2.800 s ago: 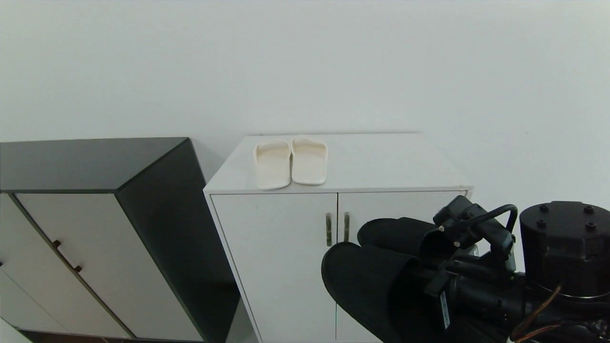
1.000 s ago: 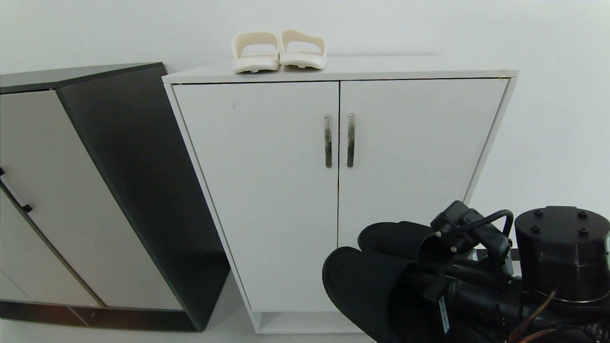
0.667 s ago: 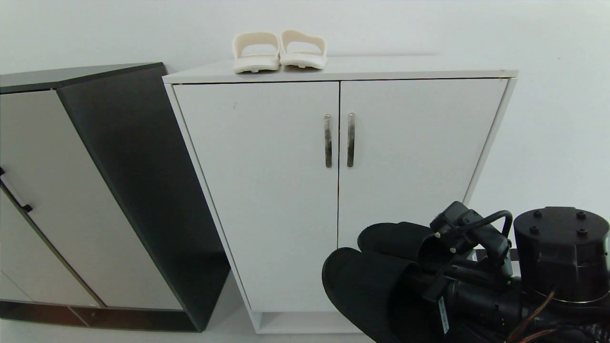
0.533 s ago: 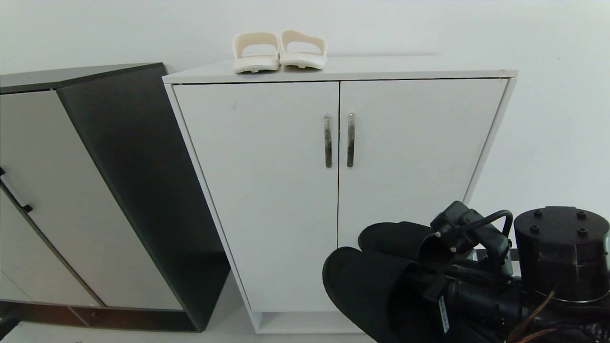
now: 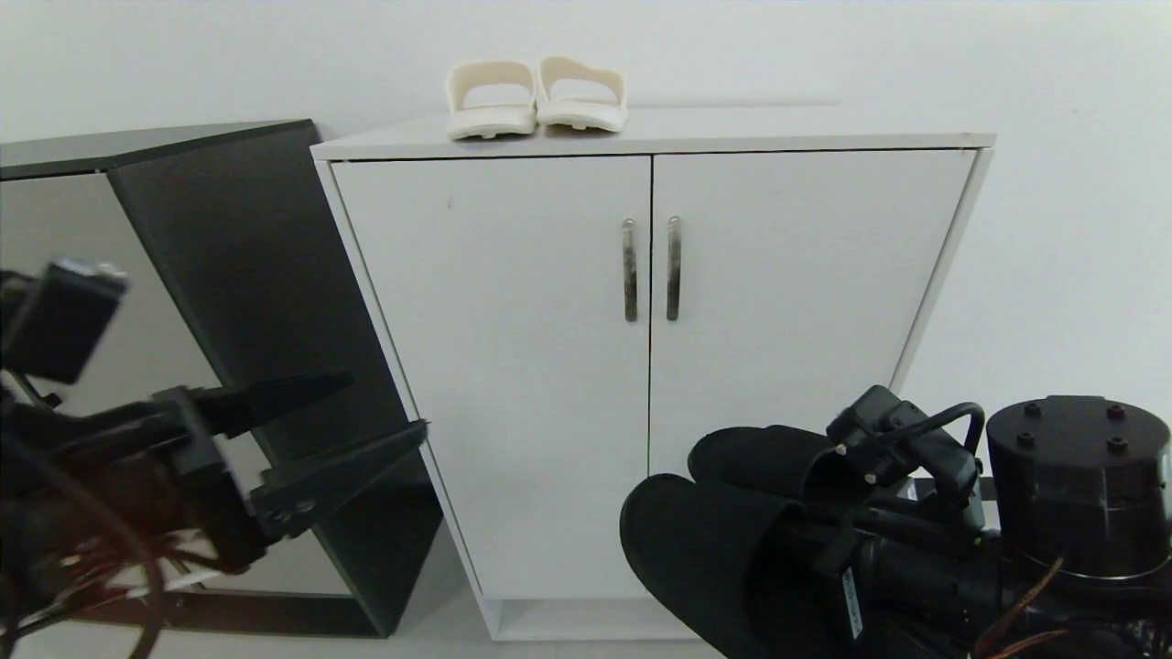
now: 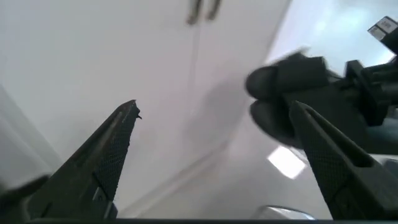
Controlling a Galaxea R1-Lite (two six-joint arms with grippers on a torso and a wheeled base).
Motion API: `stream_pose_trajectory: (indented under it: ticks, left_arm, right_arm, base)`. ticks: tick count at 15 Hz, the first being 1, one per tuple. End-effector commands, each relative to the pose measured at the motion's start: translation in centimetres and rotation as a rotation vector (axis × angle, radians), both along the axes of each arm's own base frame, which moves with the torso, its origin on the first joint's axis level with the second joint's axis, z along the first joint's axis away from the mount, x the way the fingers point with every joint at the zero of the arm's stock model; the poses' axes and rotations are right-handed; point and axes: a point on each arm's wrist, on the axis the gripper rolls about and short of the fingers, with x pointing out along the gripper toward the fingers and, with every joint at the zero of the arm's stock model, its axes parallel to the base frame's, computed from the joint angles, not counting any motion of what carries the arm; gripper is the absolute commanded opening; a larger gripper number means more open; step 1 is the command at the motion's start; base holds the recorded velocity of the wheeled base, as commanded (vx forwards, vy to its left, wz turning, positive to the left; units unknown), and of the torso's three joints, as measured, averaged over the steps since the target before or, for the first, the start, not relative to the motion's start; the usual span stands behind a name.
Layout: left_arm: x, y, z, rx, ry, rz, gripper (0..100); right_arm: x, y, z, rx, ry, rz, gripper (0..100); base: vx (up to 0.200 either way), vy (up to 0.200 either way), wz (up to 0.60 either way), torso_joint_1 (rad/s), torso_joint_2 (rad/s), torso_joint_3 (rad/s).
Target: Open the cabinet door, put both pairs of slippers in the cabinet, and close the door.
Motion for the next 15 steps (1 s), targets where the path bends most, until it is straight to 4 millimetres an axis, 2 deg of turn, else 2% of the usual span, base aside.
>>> stream_pose_trajectory:
  ticks: [1,2,3,5,6,8,12,15]
  left_arm:
    - [3.1,-4.9,-0.2,-0.017,0.072,-0.181,100]
    - [3.6,-7.7,0.5,-0.038,0.085,-0.270,100]
    - [4.4,-9.4,0.9,-0.039,0.082,-0.276,100]
    - [6.1,-12.5,1.3,-0.034,0.058,-0.222,100]
    - [7.2,-14.8,1.3,-0.055,0.018,-0.196,100]
    - [9.2,-16.8,1.9,-0.084,-0.018,-0.200,100]
    - [11.5,-18.0,3.7,-0.100,0.052,-0.283,100]
    - [11.8,-17.9,5.5,-0.172,0.112,-0.419,100]
  right_arm:
    - [0.1,0.0,-0.1,-0.002,0.002,0.000,0]
    - [0.1,-0.1,0.0,0.003,0.000,-0.007,0]
    - [0.2,-0.2,0.1,0.004,-0.001,-0.012,0]
    - [0.3,-0.2,0.0,0.000,0.002,-0.016,0]
    - [0.1,-0.4,-0.3,-0.008,0.009,-0.016,0]
    - [0.1,-0.5,-0.6,-0.014,0.016,-0.016,0]
    - [0.1,-0.4,-0.4,-0.005,0.003,-0.020,0]
    - [0.2,-0.4,-0.5,-0.009,0.004,-0.021,0]
  base:
    - [0.000,0.000,0.00,0.000,0.00,0.000]
    - [0.000,0.000,0.00,0.000,0.00,0.000]
    - [0.000,0.000,0.00,0.000,0.00,0.000]
    - [0.000,0.000,0.00,0.000,0.00,0.000]
    - [0.000,0.000,0.00,0.000,0.00,0.000]
    - [0.000,0.000,0.00,0.000,0.00,0.000]
    - [0.000,0.000,0.00,0.000,0.00,0.000]
    - [0.000,0.000,0.00,0.000,0.00,0.000]
